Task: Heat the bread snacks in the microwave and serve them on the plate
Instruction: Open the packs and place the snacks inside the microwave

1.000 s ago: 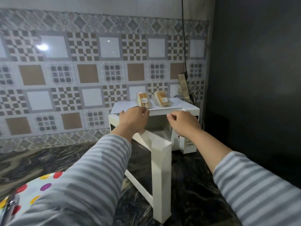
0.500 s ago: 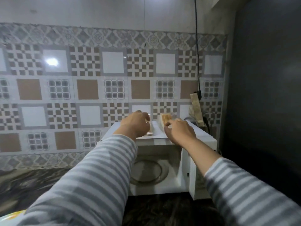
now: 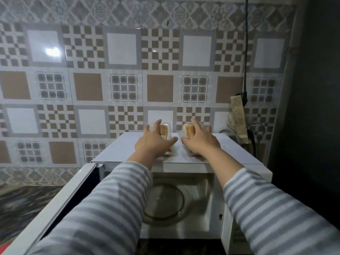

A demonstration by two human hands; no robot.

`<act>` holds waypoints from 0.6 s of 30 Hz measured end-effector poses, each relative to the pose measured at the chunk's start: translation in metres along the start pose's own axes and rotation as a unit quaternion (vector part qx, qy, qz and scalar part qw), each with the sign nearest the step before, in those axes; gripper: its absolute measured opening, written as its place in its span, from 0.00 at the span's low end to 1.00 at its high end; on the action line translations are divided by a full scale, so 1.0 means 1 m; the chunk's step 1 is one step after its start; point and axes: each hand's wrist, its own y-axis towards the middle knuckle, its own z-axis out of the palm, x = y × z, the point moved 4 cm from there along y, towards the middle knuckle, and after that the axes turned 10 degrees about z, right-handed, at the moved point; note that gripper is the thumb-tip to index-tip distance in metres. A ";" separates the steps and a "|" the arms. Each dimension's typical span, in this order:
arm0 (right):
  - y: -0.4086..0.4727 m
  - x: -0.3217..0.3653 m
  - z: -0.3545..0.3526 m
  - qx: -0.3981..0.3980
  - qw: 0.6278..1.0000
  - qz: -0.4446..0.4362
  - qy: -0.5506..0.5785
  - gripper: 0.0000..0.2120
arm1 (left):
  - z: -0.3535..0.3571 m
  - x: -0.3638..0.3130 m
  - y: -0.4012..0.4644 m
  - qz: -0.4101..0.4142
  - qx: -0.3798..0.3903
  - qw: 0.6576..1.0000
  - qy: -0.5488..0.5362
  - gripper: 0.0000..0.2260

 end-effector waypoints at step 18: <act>-0.113 -0.001 -0.028 -0.079 0.993 -0.001 0.084 0.33 | -0.047 -0.015 -0.114 0.069 -0.113 0.985 -0.115 0.38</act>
